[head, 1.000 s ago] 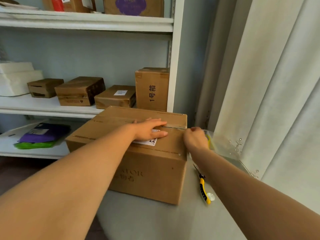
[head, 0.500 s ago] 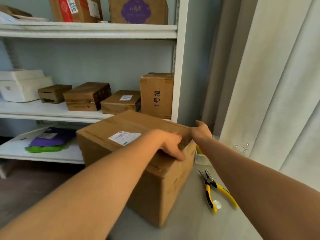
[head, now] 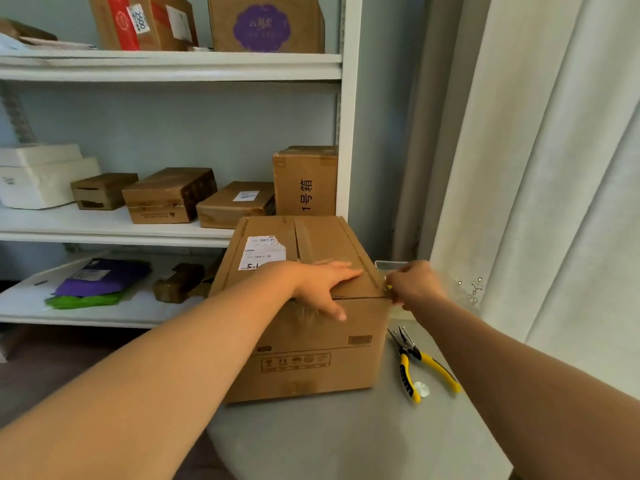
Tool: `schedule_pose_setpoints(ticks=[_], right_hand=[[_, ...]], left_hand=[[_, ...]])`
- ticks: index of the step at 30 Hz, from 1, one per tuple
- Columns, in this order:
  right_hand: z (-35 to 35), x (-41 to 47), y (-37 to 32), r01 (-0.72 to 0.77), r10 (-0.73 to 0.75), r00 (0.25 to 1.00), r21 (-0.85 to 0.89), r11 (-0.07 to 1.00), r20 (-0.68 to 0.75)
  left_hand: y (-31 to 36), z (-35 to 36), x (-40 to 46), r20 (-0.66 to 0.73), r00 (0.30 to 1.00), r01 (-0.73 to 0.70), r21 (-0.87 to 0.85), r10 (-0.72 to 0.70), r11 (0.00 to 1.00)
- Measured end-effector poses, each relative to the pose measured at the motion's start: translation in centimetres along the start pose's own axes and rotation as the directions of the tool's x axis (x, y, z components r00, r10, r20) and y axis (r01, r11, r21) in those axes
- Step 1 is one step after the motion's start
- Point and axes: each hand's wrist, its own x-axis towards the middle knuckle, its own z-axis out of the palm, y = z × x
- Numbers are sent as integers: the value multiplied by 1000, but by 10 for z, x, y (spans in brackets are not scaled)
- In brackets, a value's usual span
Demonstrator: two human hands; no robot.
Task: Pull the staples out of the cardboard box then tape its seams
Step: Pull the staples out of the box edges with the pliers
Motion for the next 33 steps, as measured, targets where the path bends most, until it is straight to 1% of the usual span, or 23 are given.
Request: schedule_pose_setpoints(ticks=[3, 6, 8, 10, 12, 14, 16, 20, 23, 25, 28, 33], right_hand=[[-4, 4, 17, -53, 53, 998, 23, 998, -17], [-4, 5, 20, -65, 65, 997, -5, 998, 43], [0, 6, 18, -42, 46, 997, -58, 997, 66], [4, 9, 15, -7, 18, 996, -138, 990, 84], [5, 10, 16, 35, -12, 994, -203, 979, 112], [5, 12, 26, 54, -4, 989, -340, 939, 147], [6, 14, 43, 59, 41, 981, -489, 870, 192], [19, 8, 78, 30, 187, 935, -594, 804, 301], [33, 3, 91, 9, 259, 914, -655, 756, 312], [41, 1, 96, 26, 263, 919, -709, 705, 294], [43, -1, 101, -17, 285, 925, -725, 689, 249], [38, -2, 101, -41, 260, 938, -670, 741, 231]], left_hand=[[4, -9, 0, 50, 998, 26, 35, -28, 999], [10, -15, 1, 49, 996, 72, 79, -76, 994], [20, -14, 6, 0, 999, 44, 40, -44, 998], [35, -7, 15, -86, 996, -10, -3, 10, 1000], [49, 4, 28, -183, 983, -18, 17, 21, 1000], [54, 14, 42, -234, 972, 19, 67, -3, 998], [53, 23, 53, -259, 965, 63, 109, -33, 992], [54, 33, 63, -343, 939, 68, 191, 2, 979], [52, 31, 66, -361, 933, 53, 140, 1, 989], [49, 29, 67, -343, 939, 24, 87, 7, 996], [45, 28, 68, -342, 940, 10, 51, 8, 999], [47, 29, 67, -335, 942, 7, 84, 22, 996]])
